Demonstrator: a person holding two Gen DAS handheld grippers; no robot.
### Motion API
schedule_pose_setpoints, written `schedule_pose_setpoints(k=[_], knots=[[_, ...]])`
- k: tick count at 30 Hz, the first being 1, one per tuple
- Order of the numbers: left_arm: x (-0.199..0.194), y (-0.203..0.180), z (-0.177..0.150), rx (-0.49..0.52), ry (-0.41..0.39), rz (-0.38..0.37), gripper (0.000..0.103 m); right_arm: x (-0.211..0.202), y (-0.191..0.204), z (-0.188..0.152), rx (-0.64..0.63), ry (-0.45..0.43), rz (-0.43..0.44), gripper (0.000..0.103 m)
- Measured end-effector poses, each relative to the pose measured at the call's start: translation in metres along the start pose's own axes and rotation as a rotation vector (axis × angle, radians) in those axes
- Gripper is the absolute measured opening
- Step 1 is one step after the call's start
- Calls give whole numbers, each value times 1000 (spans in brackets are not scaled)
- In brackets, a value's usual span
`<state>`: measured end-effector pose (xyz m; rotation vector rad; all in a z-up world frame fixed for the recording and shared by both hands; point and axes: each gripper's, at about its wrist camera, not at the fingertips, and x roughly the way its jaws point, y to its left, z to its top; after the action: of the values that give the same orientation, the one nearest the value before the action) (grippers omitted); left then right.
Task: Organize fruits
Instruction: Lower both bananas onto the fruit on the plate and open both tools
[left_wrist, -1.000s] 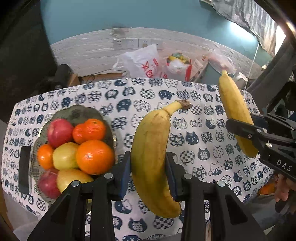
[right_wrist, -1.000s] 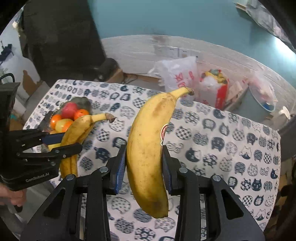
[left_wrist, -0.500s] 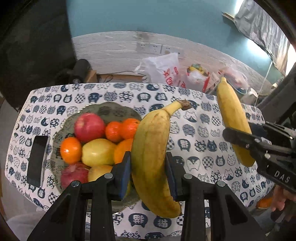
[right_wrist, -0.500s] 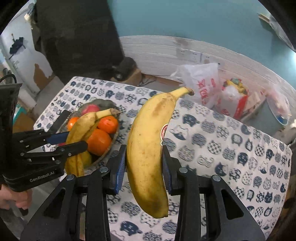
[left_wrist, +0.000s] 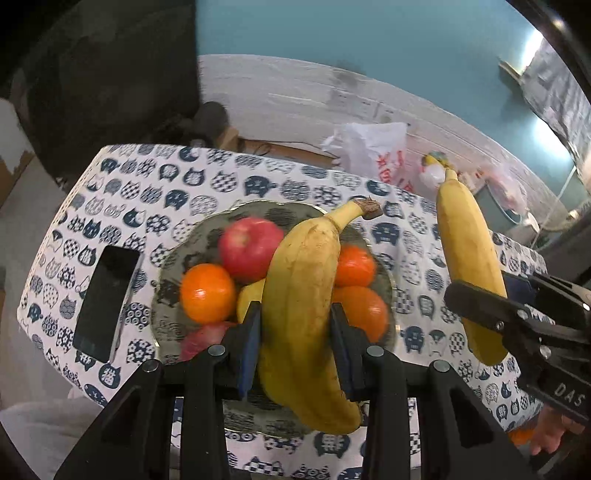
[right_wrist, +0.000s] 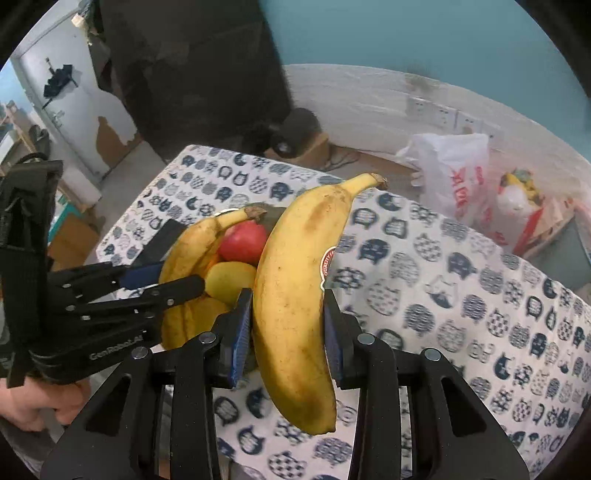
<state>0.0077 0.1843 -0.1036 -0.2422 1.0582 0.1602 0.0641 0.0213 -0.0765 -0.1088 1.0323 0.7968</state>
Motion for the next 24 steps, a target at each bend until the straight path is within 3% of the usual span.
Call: schedule_pose_setpoints(k=[8,20,24], knots=[[10,34,3,-74,24,16,36,30,25,10,-19,39,41,34],[35,58,2,-163,92,-31,36,70,37,16,4,113,87,34],[34,57,4,-147,87,-17,43,80,39,17,5,133,93,35]])
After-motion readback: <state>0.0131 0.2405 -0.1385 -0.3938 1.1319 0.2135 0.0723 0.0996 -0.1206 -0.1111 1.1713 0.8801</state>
